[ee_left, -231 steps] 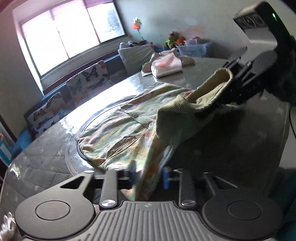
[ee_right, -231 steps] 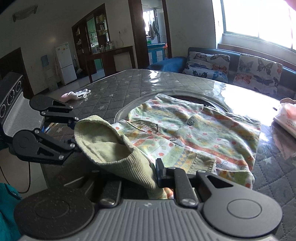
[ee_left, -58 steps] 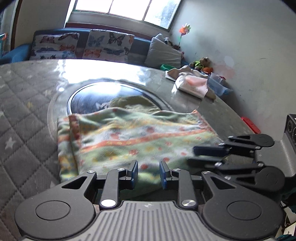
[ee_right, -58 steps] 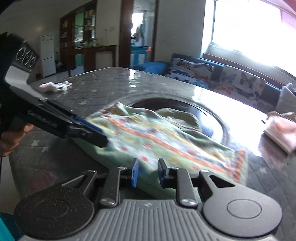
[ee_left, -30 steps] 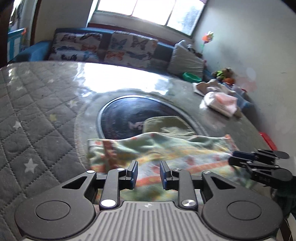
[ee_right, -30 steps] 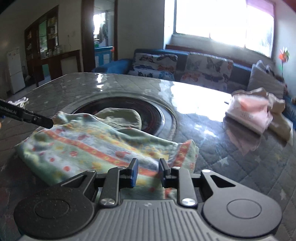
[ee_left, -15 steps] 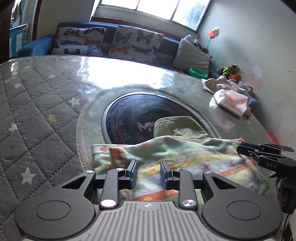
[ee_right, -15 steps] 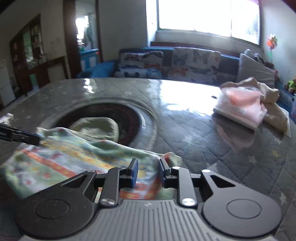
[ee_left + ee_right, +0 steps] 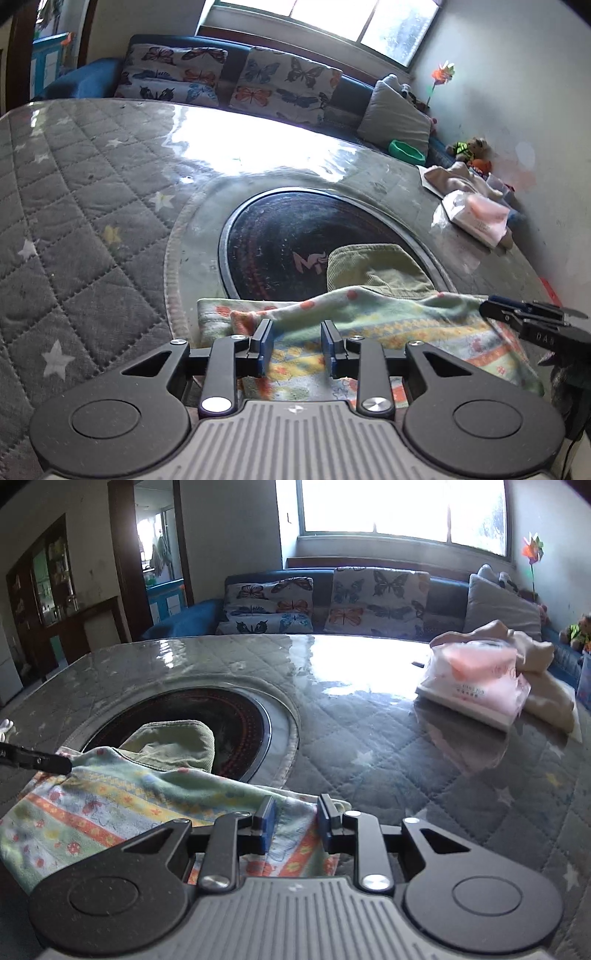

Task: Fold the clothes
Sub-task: 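Open both grippers and release the flattened shirt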

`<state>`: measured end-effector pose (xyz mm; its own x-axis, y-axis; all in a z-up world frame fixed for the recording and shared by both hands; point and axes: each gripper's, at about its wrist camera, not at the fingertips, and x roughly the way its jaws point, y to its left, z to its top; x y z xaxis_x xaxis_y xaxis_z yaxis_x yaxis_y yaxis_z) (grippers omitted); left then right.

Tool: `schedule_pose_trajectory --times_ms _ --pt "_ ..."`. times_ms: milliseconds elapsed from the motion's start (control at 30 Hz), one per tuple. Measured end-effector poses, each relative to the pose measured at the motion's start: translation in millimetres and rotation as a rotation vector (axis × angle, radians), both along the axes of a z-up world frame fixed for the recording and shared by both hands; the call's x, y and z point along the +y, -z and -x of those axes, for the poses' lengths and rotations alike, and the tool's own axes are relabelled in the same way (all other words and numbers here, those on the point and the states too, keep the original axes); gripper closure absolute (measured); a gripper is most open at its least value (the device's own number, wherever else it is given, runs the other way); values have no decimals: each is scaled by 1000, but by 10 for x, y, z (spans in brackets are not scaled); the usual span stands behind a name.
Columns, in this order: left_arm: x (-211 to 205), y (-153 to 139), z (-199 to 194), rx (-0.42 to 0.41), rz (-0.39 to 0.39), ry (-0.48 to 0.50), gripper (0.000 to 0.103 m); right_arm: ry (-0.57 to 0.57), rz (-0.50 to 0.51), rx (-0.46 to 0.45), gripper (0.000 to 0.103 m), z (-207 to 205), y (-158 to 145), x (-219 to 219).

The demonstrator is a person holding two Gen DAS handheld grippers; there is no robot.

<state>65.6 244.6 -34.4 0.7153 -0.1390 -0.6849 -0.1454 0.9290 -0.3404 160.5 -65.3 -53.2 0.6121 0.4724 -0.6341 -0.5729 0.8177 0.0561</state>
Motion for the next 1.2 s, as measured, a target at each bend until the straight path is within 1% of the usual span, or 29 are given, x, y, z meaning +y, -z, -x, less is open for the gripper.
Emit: schedule_pose_trajectory --times_ms 100,133,167,200,267,300,333,400,467,633,700,767,833,867,900,1033,1200 --pt "5 -50 15 -9 -13 -10 69 -14 -4 -23 72 67 -66 -5" --pt "11 -64 21 -12 -14 -16 68 -15 -5 -28 68 88 -81 -8" --pt "18 -78 28 -14 -16 -22 66 -15 -9 -31 63 108 -95 -11" --pt "22 -93 38 -17 -21 -30 64 -16 -17 -33 60 130 -108 -14" --pt "16 -131 76 -25 -34 -37 58 -22 -28 -36 59 168 -132 -15" --pt "8 -150 99 -30 -40 -39 56 -27 -31 -40 52 199 -146 -9" --pt "1 -167 120 -33 -45 -42 53 -32 -33 -43 49 226 -158 -4" --pt "-13 -194 167 -39 -51 -47 48 -49 -39 -52 39 295 -173 15" --pt "-33 -211 214 -43 -53 -50 41 -65 -39 -50 30 357 -170 42" --pt "-109 -237 352 -53 -65 -47 31 -71 -47 -53 21 498 -158 67" --pt "-143 -247 400 -55 -69 -45 27 -67 -49 -58 16 577 -163 70" --pt "-184 -256 448 -56 -77 -42 18 -60 -50 -65 10 632 -169 67" --pt "-227 -266 499 -60 -82 -39 15 -51 -50 -77 6 689 -179 63" --pt "-249 -272 523 -62 -86 -37 11 -47 -51 -83 2 711 -184 61" --pt "-273 -279 547 -65 -92 -37 9 -43 -51 -91 0 735 -192 57" --pt "-350 -303 612 -75 -102 -30 1 -37 -63 -112 0 817 -207 42" --pt "-433 -330 680 -86 -99 -15 0 -43 -76 -103 0 892 -207 34"
